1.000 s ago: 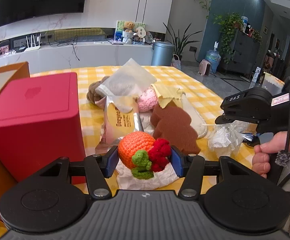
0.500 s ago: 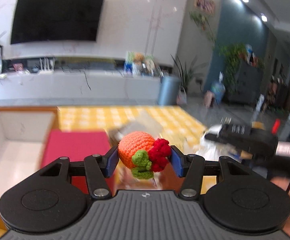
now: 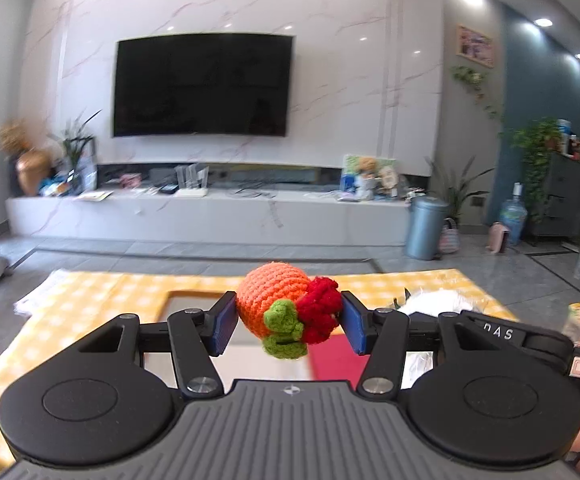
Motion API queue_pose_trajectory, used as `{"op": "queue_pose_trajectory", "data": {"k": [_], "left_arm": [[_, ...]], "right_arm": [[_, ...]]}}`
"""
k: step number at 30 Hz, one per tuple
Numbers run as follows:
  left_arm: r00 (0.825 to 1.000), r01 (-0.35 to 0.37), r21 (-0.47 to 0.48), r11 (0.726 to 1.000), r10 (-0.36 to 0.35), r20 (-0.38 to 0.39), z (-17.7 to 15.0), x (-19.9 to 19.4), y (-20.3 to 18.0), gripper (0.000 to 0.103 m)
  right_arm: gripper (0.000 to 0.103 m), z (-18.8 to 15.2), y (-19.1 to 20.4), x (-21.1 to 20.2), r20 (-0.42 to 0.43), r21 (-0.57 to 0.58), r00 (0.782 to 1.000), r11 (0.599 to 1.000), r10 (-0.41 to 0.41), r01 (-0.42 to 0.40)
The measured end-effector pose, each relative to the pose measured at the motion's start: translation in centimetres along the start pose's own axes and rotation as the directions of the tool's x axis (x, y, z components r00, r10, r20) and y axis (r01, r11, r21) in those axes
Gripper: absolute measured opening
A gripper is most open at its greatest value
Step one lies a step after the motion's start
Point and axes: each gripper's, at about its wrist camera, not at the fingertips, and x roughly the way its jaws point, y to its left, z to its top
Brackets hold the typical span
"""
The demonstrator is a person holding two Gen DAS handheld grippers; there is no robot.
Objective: Organize soft objects
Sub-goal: 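Carry both toys over the white box and open both tools to drop them inside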
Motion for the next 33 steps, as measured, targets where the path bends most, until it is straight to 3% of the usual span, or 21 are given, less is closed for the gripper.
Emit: {"op": "queue_pose_trajectory", "data": {"k": [6,12,15,19,23,26,29,31,33], "left_arm": [[0.997,-0.029,-0.11,0.994,0.02,-0.076,-1.5,2.5,5.4,0.062],[0.986,-0.088,-0.228,0.97,0.052,-0.16,-3.8,5.1,11.5,0.062],[0.986,-0.075,-0.307,0.949,0.024,-0.165,-4.5,5.2,14.3,0.062],[0.982,0.005,-0.439,0.899,-0.087,-0.168,-6.0,5.1,18.1,0.062],[0.981,-0.061,-0.412,0.909,-0.023,-0.195,-6.7,5.3,18.9,0.062],[0.977,-0.086,-0.427,0.9,-0.009,-0.215,-6.8,5.6,19.0,0.062],[0.976,-0.096,-0.439,0.894,-0.003,-0.219,-6.8,5.6,19.1,0.062],[0.976,-0.09,-0.438,0.895,-0.008,-0.218,-6.8,5.5,19.1,0.062],[0.978,-0.069,-0.433,0.898,-0.025,-0.208,-6.7,5.3,18.8,0.062]], "right_arm": [[0.049,-2.9,5.5,4.0,-0.099,-0.135,0.995,0.991,-0.01,-0.003],[0.049,-5.8,8.0,10.1,-0.203,-0.329,0.975,0.944,-0.089,0.018],[0.049,-7.7,8.4,13.9,-0.276,-0.347,0.954,0.938,-0.114,0.011],[0.049,-10.5,8.9,18.3,-0.359,-0.342,0.919,0.939,-0.161,0.031],[0.049,-13.0,9.2,20.9,-0.382,-0.345,0.902,0.936,-0.203,0.065],[0.054,-14.3,9.6,21.9,-0.411,-0.349,0.889,0.936,-0.203,0.053],[0.076,-15.2,10.6,21.9,-0.474,-0.342,0.872,0.938,-0.123,-0.053],[0.091,-14.9,11.1,21.2,-0.45,-0.393,0.88,0.918,-0.15,-0.045],[0.096,-14.0,11.3,20.2,-0.415,-0.421,0.895,0.907,-0.162,-0.031]]}}
